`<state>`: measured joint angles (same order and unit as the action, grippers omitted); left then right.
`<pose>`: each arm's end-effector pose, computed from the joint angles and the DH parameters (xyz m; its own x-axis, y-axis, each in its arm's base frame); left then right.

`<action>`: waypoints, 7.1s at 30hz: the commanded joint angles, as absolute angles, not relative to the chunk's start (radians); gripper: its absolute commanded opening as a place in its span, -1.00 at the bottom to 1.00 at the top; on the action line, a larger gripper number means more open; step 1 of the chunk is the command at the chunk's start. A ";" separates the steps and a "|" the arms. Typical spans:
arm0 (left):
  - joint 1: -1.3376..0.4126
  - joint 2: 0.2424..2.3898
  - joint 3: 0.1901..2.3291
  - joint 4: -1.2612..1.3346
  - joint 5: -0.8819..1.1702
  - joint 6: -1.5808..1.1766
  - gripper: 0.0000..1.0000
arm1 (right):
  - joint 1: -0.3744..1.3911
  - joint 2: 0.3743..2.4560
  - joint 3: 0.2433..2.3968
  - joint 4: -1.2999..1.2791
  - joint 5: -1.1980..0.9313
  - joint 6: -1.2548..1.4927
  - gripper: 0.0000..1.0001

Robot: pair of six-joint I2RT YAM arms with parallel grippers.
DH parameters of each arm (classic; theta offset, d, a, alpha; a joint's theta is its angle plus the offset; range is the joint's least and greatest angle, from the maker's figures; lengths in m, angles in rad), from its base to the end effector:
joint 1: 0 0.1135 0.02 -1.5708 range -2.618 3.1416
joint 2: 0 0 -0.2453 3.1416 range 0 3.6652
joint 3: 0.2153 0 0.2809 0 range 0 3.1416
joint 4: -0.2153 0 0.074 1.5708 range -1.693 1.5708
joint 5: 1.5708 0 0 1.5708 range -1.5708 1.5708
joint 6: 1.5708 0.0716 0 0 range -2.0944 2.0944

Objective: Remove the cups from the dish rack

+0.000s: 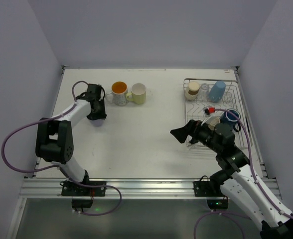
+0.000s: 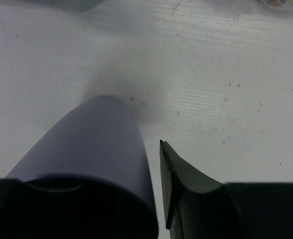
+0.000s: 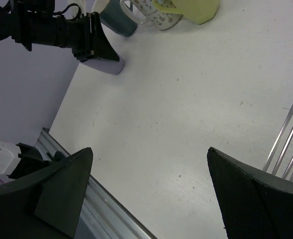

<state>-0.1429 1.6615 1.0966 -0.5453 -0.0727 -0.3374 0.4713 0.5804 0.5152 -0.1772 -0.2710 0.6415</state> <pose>0.3677 -0.0477 0.1313 -0.8731 -0.2079 -0.4410 -0.1896 0.9781 -0.0857 0.1975 0.1222 0.2557 -0.5717 0.3558 -0.7393 -0.4080 0.6585 0.6324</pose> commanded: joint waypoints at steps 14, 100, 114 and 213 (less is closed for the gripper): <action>-0.159 1.387 1.200 -0.513 -0.026 -0.344 0.80 | 0.472 0.586 0.616 -0.320 -0.080 0.561 0.93; -0.715 1.020 0.624 0.561 0.551 -0.731 0.61 | 0.276 0.580 0.555 0.034 -0.477 0.822 -0.27; -0.742 1.235 0.635 0.896 0.549 -1.069 0.58 | 0.350 0.529 0.419 0.275 -0.632 0.946 -0.28; -0.672 0.804 0.867 -0.339 0.136 -0.319 0.54 | 0.095 0.779 0.781 -0.517 0.565 0.532 0.97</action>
<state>-0.6765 0.8639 0.9443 -0.3183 0.0387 -0.3477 0.1478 0.7326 0.7158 -0.5262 0.4778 0.5926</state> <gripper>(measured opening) 0.767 0.973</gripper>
